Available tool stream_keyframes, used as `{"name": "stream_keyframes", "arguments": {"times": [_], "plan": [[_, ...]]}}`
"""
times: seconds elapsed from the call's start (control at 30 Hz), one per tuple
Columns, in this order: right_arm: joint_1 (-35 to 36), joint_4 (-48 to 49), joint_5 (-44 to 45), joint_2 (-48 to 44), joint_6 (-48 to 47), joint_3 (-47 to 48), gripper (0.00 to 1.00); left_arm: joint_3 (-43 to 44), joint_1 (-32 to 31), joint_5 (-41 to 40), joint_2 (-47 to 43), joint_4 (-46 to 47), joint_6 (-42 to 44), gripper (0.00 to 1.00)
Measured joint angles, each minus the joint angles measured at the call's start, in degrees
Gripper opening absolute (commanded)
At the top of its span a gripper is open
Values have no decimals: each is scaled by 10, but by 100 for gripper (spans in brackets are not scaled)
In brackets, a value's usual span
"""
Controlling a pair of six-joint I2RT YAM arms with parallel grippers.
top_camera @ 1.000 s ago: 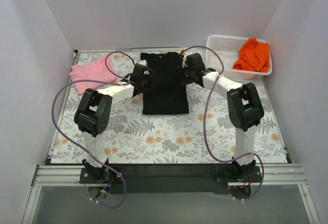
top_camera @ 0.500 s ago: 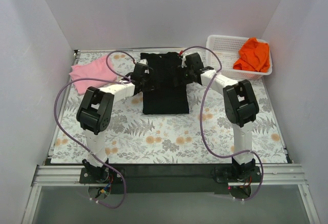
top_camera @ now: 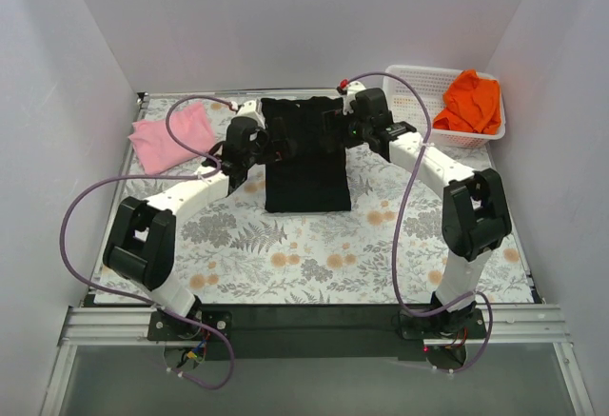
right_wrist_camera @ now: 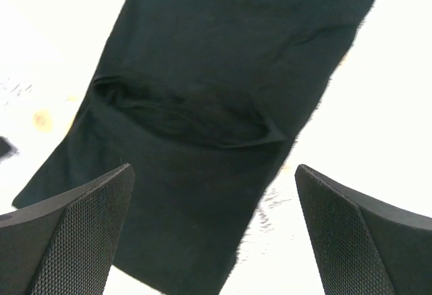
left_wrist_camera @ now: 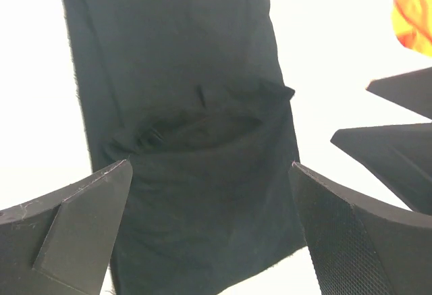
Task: Fold and stack the t-shirts
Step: Fold the tshirt
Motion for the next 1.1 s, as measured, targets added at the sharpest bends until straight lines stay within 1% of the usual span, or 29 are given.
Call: {"name": "stream_keyframes", "arguments": {"times": [0.2,0.37,0.8,1.1], "plan": [[23,10,-36,-2,2,-40,93,-81,-22,37,12,41,-23,95],[32,15,-63,23,4,-38,93,-98,-35,52,44,64,-36,95],[32,17,-86,150,11,55,93,-152,-58,51,72,140,-45,96],[32,15,-77,189,11,99,93,-190,-94,10,74,210,-45,95]]}}
